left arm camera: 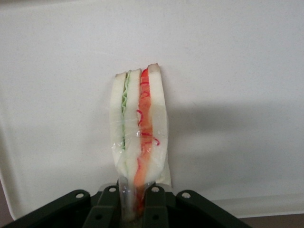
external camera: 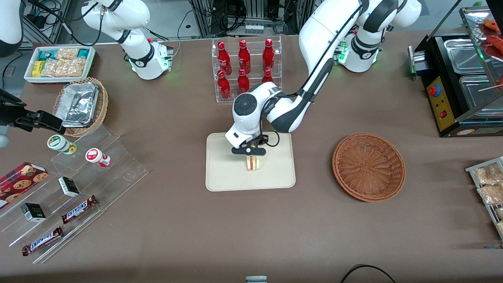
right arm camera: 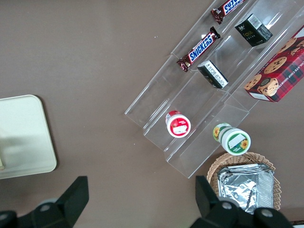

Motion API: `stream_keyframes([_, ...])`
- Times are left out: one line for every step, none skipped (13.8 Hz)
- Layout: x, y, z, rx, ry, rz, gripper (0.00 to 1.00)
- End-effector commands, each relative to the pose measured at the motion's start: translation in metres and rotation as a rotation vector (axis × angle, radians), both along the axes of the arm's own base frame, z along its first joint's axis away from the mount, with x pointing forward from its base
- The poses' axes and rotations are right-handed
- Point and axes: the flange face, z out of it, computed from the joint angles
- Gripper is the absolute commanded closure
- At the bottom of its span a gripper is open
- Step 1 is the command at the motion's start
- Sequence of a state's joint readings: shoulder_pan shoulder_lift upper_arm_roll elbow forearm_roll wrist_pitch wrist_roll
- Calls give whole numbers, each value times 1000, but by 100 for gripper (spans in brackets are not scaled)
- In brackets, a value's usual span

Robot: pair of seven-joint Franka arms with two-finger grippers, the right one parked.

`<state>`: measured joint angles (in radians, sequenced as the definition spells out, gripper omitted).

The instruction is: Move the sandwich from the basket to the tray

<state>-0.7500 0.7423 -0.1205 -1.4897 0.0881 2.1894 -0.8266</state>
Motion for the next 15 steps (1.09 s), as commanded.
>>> stream_keyframes([0, -2, -2, 9, -14, -18, 16])
stream_keyframes([1, -2, -2, 7, -12, -13, 0])
stream_keyframes([2, -3, 1, 3, -13, -5, 0])
stream_keyframes([3, -3, 8, -5, -18, 7, 0])
stream_keyframes([9, -4, 22, -23, -34, 17, 0])
stream_keyframes([17, -3, 44, -44, -56, 25, 0])
stream_keyframes([20, -2, 65, -65, -76, 38, 0])
stream_keyframes([23, -1, 86, -84, -100, 63, 0])
stream_keyframes([28, 4, 112, -107, -125, 99, 0])
stream_keyframes([43, 22, 133, -118, -146, 142, 0])
stream_keyframes([48, 33, 156, -119, -154, 161, 0])
stream_keyframes([56, 51, 177, -107, -151, 185, 0])
stream_keyframes([64, 75, 203, -95, -149, 213, 0])
stream_keyframes([73, 99, 224, -84, -140, 246, 0])
stream_keyframes([76, 118, 243, -77, -132, 271, 0])
